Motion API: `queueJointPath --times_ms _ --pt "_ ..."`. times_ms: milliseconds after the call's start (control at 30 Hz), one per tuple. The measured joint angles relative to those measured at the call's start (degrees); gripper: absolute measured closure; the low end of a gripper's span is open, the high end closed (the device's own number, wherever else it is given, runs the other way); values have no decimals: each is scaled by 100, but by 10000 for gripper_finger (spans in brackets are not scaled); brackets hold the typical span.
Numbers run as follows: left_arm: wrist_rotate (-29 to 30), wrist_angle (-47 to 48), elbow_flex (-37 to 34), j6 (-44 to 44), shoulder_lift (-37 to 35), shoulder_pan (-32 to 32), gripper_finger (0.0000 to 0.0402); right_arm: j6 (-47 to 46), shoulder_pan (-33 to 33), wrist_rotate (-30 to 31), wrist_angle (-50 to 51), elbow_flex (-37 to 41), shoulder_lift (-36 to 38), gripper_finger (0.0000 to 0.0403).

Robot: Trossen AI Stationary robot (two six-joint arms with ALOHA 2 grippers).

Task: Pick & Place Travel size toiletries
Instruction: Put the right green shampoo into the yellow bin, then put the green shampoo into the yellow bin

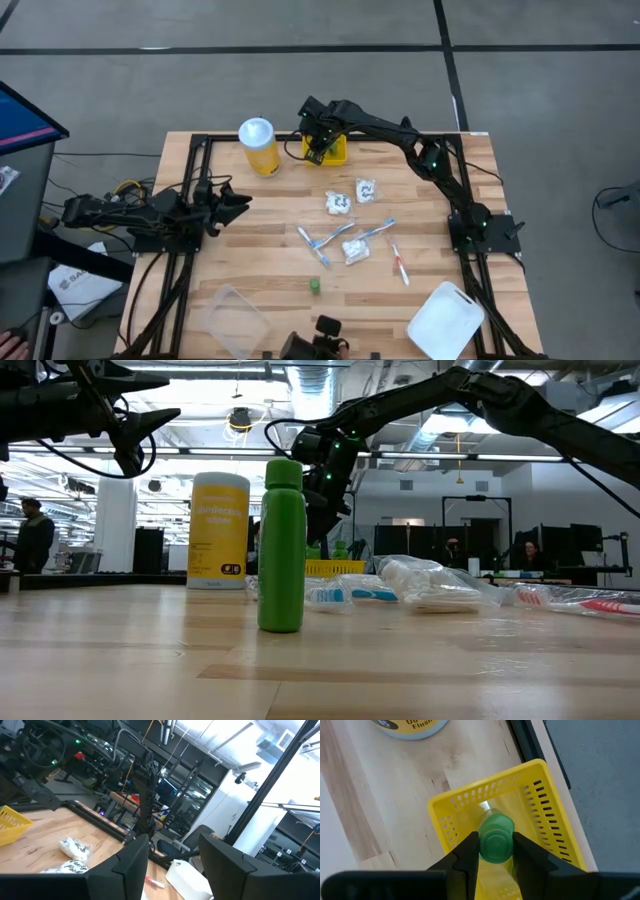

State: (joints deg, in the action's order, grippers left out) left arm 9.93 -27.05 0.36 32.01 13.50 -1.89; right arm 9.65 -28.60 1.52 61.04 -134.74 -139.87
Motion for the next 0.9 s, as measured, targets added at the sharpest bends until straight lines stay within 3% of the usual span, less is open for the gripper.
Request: queueJointPath --times_ms 500,900 --pt "-9 -5 1 0 1 -1 230 -2 -2 -1 0 10 -11 283" --pt "-26 -4 0 1 1 -1 230 -22 -20 0 -200 -9 -8 199"
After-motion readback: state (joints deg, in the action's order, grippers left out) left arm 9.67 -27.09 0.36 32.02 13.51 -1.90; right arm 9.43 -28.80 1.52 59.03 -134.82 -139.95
